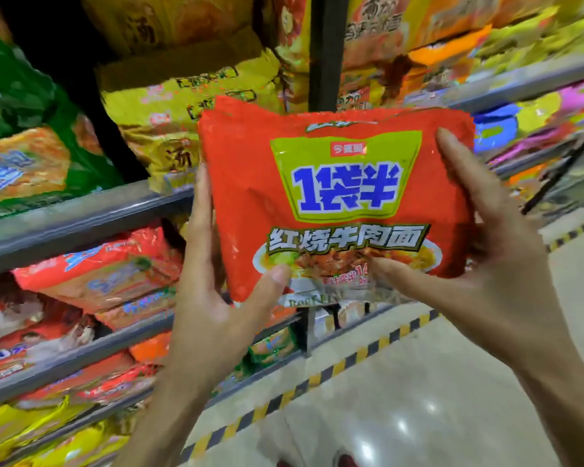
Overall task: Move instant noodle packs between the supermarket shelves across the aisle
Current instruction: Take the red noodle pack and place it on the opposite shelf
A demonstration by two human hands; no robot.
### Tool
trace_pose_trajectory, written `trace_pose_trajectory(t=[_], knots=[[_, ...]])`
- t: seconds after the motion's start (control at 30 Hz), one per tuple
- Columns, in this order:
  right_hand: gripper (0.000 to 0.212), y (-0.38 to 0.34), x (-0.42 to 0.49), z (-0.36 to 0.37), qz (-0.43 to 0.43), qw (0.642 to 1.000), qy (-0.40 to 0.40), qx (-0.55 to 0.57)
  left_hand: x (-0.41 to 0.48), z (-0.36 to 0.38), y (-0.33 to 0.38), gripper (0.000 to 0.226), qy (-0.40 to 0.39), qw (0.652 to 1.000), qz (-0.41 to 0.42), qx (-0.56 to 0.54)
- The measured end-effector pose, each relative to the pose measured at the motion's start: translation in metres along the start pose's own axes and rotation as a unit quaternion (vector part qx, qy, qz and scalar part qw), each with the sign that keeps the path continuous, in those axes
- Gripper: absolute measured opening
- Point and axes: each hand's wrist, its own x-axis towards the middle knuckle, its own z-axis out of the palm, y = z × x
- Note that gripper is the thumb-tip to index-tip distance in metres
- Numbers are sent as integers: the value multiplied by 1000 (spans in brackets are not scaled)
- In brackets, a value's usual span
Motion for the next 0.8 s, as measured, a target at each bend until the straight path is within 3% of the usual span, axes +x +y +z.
trace_pose_trajectory(t=[0.07, 0.17, 0.43, 0.8], knots=[[105, -5, -27, -7, -13, 999, 2, -42, -9, 33, 42, 90, 74, 992, 103, -18], [107, 4, -45, -24, 32, 998, 4, -51, -33, 62, 63, 91, 62, 976, 209, -7], [105, 44, -79, -93, 72, 995, 31, -55, -27, 140, 62, 88, 19, 984, 179, -5], [102, 108, -120, -240, 115, 990, 66, -45, -28, 312, 94, 84, -31, 986, 163, -29]])
